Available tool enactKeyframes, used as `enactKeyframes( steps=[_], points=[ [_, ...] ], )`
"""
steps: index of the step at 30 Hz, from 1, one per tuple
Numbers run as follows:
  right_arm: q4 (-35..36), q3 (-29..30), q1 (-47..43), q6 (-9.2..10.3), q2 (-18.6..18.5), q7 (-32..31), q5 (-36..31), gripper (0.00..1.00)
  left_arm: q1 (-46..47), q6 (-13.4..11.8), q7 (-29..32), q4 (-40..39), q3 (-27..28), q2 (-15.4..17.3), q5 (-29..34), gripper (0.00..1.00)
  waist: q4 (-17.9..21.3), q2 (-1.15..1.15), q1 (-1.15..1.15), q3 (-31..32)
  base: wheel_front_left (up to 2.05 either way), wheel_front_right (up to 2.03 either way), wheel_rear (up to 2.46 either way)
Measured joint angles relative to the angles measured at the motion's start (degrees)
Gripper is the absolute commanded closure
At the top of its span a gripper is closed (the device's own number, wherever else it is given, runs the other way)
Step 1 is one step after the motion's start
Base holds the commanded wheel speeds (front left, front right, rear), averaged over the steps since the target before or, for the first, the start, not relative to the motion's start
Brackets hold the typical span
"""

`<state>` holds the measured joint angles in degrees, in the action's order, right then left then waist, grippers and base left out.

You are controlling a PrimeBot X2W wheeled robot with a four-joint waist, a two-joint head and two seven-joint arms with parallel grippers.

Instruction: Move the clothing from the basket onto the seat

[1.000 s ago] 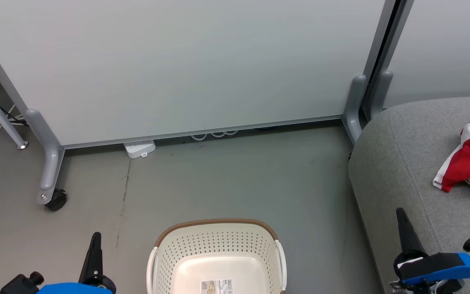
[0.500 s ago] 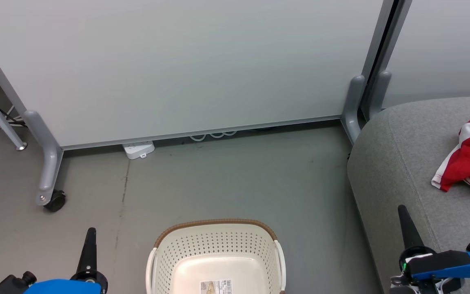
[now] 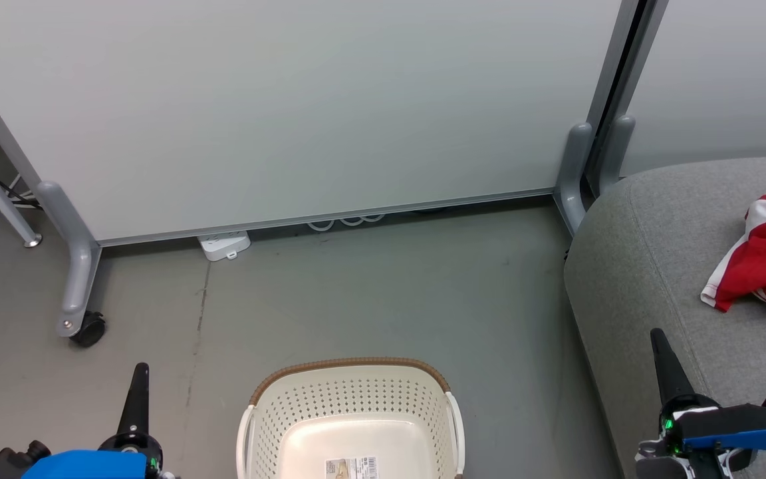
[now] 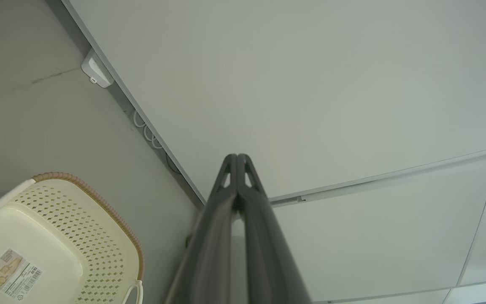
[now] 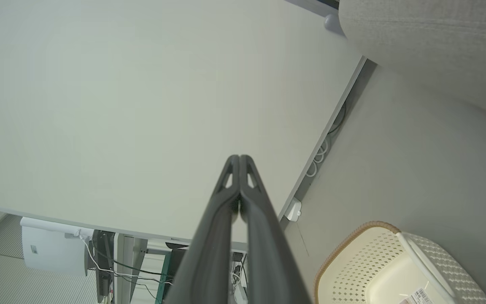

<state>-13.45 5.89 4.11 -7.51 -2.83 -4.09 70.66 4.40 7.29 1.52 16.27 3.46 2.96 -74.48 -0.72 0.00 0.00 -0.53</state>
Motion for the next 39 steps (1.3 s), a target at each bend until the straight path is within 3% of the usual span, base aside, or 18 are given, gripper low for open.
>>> enactKeyframes(
  steps=[39],
  points=[
    [-0.5,0.5,1.5,0.01,0.0,-2.0,18.6,1.00,1.3,0.0,4.4,-1.9,2.6,-0.1,-15.3,1.00,0.6,0.00,-0.01,0.3,0.00,0.00,0.00]
  ],
)
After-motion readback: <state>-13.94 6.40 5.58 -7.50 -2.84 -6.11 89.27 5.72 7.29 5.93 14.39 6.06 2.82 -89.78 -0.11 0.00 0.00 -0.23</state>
